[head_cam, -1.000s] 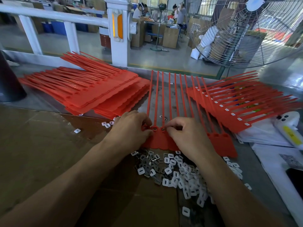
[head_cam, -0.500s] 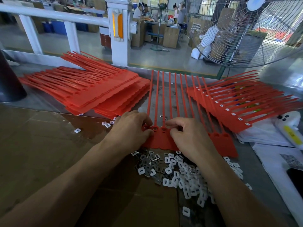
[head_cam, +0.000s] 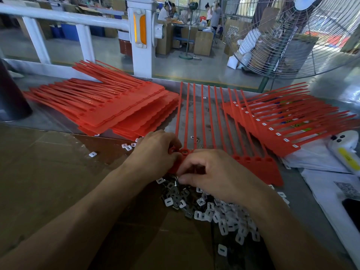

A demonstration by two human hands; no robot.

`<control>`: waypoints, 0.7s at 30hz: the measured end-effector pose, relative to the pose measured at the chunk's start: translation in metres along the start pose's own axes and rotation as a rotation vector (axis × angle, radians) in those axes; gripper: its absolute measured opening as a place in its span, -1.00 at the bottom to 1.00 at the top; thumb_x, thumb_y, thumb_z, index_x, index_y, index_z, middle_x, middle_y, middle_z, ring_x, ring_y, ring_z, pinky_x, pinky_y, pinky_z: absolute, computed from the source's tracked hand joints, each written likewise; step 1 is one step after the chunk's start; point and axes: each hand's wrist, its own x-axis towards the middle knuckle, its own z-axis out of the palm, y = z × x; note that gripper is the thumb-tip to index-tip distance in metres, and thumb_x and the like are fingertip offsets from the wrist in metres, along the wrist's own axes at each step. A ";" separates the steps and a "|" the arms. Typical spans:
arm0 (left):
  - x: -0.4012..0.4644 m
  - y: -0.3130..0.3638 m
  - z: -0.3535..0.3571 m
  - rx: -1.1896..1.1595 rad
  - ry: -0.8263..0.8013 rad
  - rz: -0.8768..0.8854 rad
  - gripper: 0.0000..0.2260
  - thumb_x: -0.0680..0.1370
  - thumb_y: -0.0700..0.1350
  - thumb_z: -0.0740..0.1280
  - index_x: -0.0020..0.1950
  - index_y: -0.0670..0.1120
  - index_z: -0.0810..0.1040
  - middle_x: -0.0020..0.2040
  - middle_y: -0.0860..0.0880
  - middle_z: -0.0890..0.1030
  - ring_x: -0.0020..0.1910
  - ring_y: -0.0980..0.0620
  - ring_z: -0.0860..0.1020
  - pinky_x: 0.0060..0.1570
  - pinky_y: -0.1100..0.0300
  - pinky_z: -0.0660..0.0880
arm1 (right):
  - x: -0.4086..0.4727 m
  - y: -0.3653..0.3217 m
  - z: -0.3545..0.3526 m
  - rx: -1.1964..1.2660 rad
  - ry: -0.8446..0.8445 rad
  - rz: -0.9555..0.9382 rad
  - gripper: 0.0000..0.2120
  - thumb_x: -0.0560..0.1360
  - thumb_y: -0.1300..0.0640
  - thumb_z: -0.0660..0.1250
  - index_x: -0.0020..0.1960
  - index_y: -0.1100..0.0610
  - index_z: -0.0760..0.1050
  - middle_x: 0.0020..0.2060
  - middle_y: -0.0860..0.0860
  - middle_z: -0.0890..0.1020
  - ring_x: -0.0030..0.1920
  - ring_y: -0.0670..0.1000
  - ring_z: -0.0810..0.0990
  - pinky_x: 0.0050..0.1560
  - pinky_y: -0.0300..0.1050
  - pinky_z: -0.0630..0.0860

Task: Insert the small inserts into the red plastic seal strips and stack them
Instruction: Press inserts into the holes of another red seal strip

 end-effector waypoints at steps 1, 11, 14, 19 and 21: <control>0.000 0.000 0.000 -0.001 0.001 -0.001 -0.77 0.56 0.03 0.43 0.21 0.09 0.61 0.10 0.06 0.54 0.16 0.02 0.47 0.25 -0.04 0.44 | 0.000 0.000 0.001 -0.013 -0.015 -0.004 -0.88 0.49 -0.07 0.53 0.02 -0.16 0.66 -0.07 -0.27 0.63 -0.03 -0.30 0.59 -0.07 -0.33 0.46; -0.001 -0.001 0.001 -0.002 -0.003 -0.002 -0.78 0.56 0.03 0.44 0.20 0.09 0.62 0.08 0.05 0.54 0.16 0.01 0.48 0.24 -0.05 0.44 | -0.002 0.000 0.004 -0.049 -0.014 -0.019 -0.89 0.51 0.00 0.52 -0.05 -0.16 0.60 -0.10 -0.31 0.61 -0.09 -0.30 0.60 -0.18 -0.34 0.49; -0.001 -0.001 0.001 -0.007 -0.004 0.000 -0.78 0.56 0.03 0.43 0.20 0.09 0.62 0.09 0.05 0.54 0.15 0.01 0.48 0.24 -0.08 0.45 | -0.004 0.000 0.004 -0.049 -0.029 -0.009 -0.89 0.53 0.00 0.49 -0.06 -0.17 0.56 -0.09 -0.39 0.58 -0.14 -0.31 0.61 -0.26 -0.36 0.48; -0.001 -0.002 0.001 -0.026 -0.006 -0.001 -0.79 0.56 0.04 0.42 0.18 0.09 0.62 0.09 0.06 0.54 0.16 0.01 0.48 0.25 -0.09 0.45 | -0.004 -0.001 0.002 0.185 0.043 0.013 -0.90 0.54 0.02 0.48 -0.09 -0.13 0.59 -0.23 -0.27 0.66 -0.27 -0.24 0.63 -0.32 -0.42 0.46; 0.000 -0.001 0.002 -0.058 0.028 -0.027 -0.82 0.56 0.07 0.42 0.15 0.11 0.62 0.15 0.06 0.53 0.22 0.00 0.46 0.30 -0.11 0.41 | -0.002 0.000 0.002 0.322 0.176 0.044 -0.92 0.54 0.02 0.48 -0.10 -0.13 0.61 -0.24 -0.23 0.67 -0.25 -0.24 0.63 -0.28 -0.44 0.47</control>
